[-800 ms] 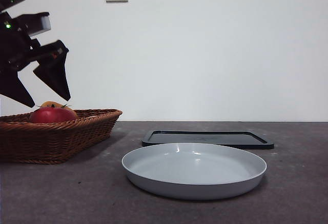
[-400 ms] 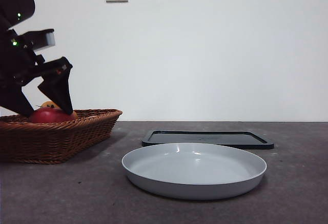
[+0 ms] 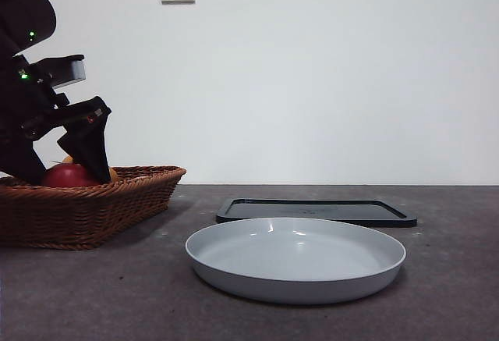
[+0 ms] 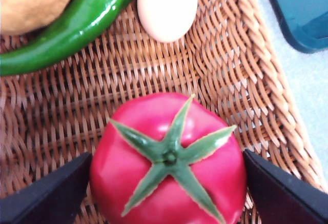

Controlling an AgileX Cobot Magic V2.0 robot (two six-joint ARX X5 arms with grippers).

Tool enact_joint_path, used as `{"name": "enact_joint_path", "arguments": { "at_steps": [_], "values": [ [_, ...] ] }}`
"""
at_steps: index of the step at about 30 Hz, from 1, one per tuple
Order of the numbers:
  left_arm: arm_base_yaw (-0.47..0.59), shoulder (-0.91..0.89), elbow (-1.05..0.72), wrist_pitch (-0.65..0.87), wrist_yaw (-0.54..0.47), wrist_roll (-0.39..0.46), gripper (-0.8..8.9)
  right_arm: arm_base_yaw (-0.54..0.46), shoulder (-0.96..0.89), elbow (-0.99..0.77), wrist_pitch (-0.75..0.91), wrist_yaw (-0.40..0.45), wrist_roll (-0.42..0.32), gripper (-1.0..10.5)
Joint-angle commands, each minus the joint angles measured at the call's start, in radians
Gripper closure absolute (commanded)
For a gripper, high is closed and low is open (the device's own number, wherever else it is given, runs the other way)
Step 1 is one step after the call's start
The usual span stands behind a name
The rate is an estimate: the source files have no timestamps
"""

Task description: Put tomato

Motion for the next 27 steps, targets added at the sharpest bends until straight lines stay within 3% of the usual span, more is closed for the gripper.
{"name": "enact_joint_path", "arguments": {
  "at_steps": [1, 5, 13, 19, 27],
  "values": [
    [-0.006, 0.022, 0.022, 0.003, -0.002, 0.015, 3.79, 0.005, 0.005, 0.019, 0.009, 0.000, 0.008, 5.1],
    [-0.009, 0.022, 0.022, 0.002, -0.001, 0.013, 4.79, 0.005, 0.005, 0.019, 0.009, 0.000, 0.008, 5.1],
    [-0.010, -0.026, 0.029, 0.001, 0.000, -0.032, 4.79, 0.005, 0.005, 0.019, 0.009, 0.000, 0.008, 5.1],
    [-0.030, -0.153, 0.033, -0.001, 0.093, -0.068, 4.79, 0.005, 0.005, 0.019, 0.009, 0.000, 0.008, 5.1],
    [-0.199, -0.289, 0.033, 0.006, 0.108, -0.083, 4.79, 0.005, 0.005, 0.019, 0.010, 0.000, 0.008, 5.1]
  ]
}}
